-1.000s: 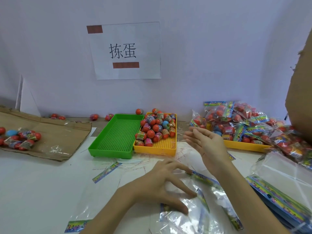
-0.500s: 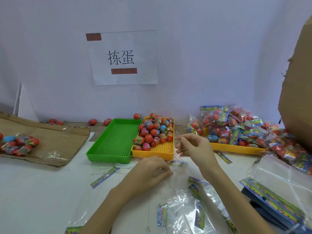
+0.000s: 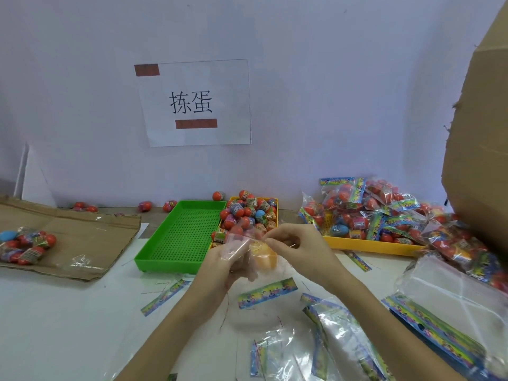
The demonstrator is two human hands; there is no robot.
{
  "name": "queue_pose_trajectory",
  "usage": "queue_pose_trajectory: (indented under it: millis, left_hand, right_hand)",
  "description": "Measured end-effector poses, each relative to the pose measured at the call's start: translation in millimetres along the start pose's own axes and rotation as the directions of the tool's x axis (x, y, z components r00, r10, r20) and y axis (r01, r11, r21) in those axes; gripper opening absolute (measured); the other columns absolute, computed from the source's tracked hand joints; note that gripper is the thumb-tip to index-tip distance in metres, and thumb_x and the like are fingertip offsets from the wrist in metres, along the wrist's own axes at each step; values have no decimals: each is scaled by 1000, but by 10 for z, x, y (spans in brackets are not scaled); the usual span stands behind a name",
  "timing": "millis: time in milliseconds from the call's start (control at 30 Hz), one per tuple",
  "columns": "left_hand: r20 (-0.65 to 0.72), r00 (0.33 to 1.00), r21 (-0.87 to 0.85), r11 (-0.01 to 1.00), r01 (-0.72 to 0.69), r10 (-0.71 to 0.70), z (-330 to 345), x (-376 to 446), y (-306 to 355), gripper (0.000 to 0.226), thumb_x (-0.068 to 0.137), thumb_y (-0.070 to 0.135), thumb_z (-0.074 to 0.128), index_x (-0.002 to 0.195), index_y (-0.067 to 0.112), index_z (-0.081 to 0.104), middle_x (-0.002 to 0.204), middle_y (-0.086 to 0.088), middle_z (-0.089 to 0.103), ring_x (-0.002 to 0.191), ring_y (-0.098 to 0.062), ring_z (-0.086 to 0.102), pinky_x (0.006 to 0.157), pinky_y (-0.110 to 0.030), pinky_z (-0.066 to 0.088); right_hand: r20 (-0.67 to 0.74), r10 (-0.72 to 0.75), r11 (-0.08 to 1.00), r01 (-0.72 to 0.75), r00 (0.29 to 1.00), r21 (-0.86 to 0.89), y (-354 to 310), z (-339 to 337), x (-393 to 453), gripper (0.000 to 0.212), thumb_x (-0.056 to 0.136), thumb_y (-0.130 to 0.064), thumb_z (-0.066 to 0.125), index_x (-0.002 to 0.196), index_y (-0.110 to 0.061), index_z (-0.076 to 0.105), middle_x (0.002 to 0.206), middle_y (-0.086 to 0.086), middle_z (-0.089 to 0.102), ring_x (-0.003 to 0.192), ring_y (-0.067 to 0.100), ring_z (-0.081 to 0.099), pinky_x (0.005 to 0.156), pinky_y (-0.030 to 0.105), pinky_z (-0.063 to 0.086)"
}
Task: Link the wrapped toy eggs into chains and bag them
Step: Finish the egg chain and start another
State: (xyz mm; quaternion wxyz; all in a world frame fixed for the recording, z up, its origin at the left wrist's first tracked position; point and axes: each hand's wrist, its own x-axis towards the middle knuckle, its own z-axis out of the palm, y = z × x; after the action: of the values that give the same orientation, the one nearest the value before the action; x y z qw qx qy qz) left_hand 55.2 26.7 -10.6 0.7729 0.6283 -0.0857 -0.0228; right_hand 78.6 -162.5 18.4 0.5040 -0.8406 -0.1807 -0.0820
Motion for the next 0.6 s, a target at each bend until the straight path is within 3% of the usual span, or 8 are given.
queue_pose_trajectory:
  millis: [100, 167, 233, 333, 400, 433, 500, 600]
  left_hand:
    - [-55, 993, -223, 971, 88, -102, 19, 28, 11, 77, 94, 65, 39, 93, -1, 78, 90, -28, 72, 68, -34, 67, 63, -38, 58]
    - [-62, 992, -245, 965, 91, -109, 20, 49, 10, 94, 82, 78, 41, 112, -6, 73, 105, -31, 74, 82, -39, 72, 68, -41, 62]
    - [-108, 993, -129, 991, 24, -38, 39, 39, -17, 76, 82, 67, 59, 115, 0, 73, 108, -26, 75, 89, -36, 76, 69, -37, 64]
    - [-189, 974, 143, 985, -96, 122, 36, 15, -86, 21, 86, 33, 79, 97, 14, 79, 94, -15, 79, 83, -27, 77, 72, -27, 60]
    - [-186, 968, 214, 969, -127, 168, 7, 6, -122, 13, 85, 28, 80, 88, 16, 80, 83, -14, 77, 75, -25, 73, 75, -30, 60]
    - [-178, 968, 216, 967, -138, 178, -1, -2, -113, 12, 84, 28, 80, 86, 16, 80, 80, -15, 76, 73, -25, 71, 74, -30, 60]
    - [-161, 964, 233, 957, -171, 211, -6, -14, -76, 12, 82, 28, 81, 79, 16, 78, 75, -15, 75, 68, -22, 70, 70, -25, 57]
    - [-115, 951, 323, 916, -236, 286, 9, -35, -30, 25, 80, 27, 86, 67, 13, 70, 66, -13, 72, 62, -18, 67, 65, -21, 54]
  right_hand:
    - [-160, 50, 993, -32, 986, 112, 149, 58, -87, 9, 96, -19, 71, 94, -23, 79, 80, -9, 73, 77, 13, 66, 74, 37, 60]
    - [-243, 79, 989, -45, 967, 142, 209, 78, -142, 9, 96, -19, 71, 93, -24, 77, 79, -9, 72, 77, 13, 67, 73, 39, 60]
    - [-269, 80, 984, -32, 960, 176, 233, 66, -165, 12, 96, -17, 70, 93, -25, 77, 79, -8, 73, 75, 13, 68, 72, 37, 60]
    - [-223, 60, 979, -13, 973, 203, 220, 36, -209, 11, 96, -18, 71, 93, -28, 77, 78, -7, 73, 73, 11, 68, 69, 31, 58]
    - [-210, 53, 984, -14, 976, 179, 187, 60, -246, 10, 95, -24, 73, 102, -31, 73, 86, -12, 73, 82, 9, 68, 72, 23, 56]
    - [-256, 23, 993, 8, 967, 117, 170, 74, -267, 18, 94, -27, 74, 110, -32, 69, 94, -15, 71, 90, 7, 67, 75, 20, 55]
    - [-373, -194, 978, 150, 907, -145, 101, 55, -287, 34, 93, -25, 74, 125, -29, 62, 115, -19, 64, 109, 5, 60, 89, 17, 49]
    - [-241, -508, 839, 411, 827, -356, 42, 18, -291, 31, 96, -23, 69, 127, -22, 66, 127, -14, 61, 124, 6, 54, 105, 26, 46]
